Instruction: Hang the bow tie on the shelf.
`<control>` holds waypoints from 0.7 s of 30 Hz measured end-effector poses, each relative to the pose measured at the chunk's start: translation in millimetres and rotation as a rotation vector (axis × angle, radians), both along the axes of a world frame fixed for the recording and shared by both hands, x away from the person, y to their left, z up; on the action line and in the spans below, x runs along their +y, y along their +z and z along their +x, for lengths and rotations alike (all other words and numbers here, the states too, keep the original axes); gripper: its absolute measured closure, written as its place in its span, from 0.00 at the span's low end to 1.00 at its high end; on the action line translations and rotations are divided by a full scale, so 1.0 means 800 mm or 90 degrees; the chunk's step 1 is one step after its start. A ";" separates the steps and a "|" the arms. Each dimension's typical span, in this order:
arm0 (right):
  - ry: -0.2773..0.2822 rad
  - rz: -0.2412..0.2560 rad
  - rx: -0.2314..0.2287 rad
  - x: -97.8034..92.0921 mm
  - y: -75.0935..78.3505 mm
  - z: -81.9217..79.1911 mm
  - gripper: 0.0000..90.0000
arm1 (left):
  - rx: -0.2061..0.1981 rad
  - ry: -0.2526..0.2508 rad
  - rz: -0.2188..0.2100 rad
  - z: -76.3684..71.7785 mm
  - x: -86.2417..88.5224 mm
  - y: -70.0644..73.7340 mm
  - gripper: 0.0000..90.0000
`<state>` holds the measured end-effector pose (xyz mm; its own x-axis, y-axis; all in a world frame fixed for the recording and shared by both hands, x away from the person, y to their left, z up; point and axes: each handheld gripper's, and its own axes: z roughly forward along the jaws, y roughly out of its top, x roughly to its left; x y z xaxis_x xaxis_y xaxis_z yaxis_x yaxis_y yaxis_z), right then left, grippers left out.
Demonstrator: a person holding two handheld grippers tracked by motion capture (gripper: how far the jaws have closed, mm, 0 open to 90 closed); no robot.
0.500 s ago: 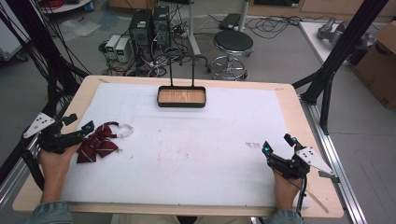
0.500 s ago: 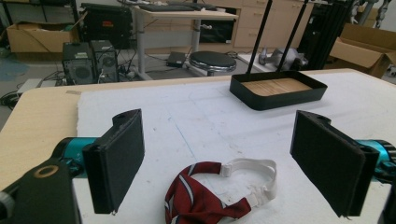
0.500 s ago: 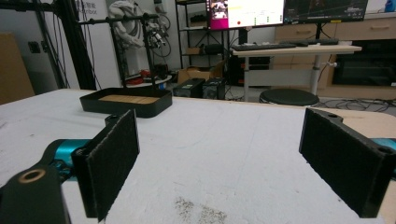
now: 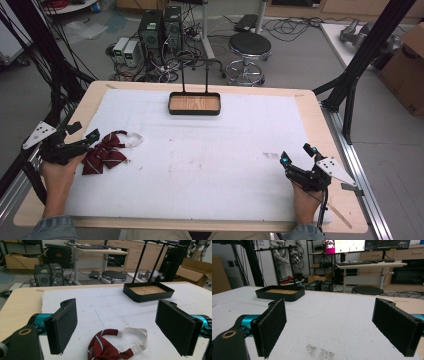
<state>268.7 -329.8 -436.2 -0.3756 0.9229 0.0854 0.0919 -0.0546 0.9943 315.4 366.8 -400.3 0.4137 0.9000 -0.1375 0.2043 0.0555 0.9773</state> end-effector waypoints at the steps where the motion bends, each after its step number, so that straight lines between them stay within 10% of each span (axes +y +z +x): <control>1: 0.000 0.000 0.000 0.000 0.000 0.000 0.13 | 0.000 0.002 0.000 0.000 0.001 0.000 0.20; 21: 0.009 0.001 0.010 0.001 -0.001 0.003 0.13 | 0.008 0.005 0.019 0.003 0.003 -0.005 0.22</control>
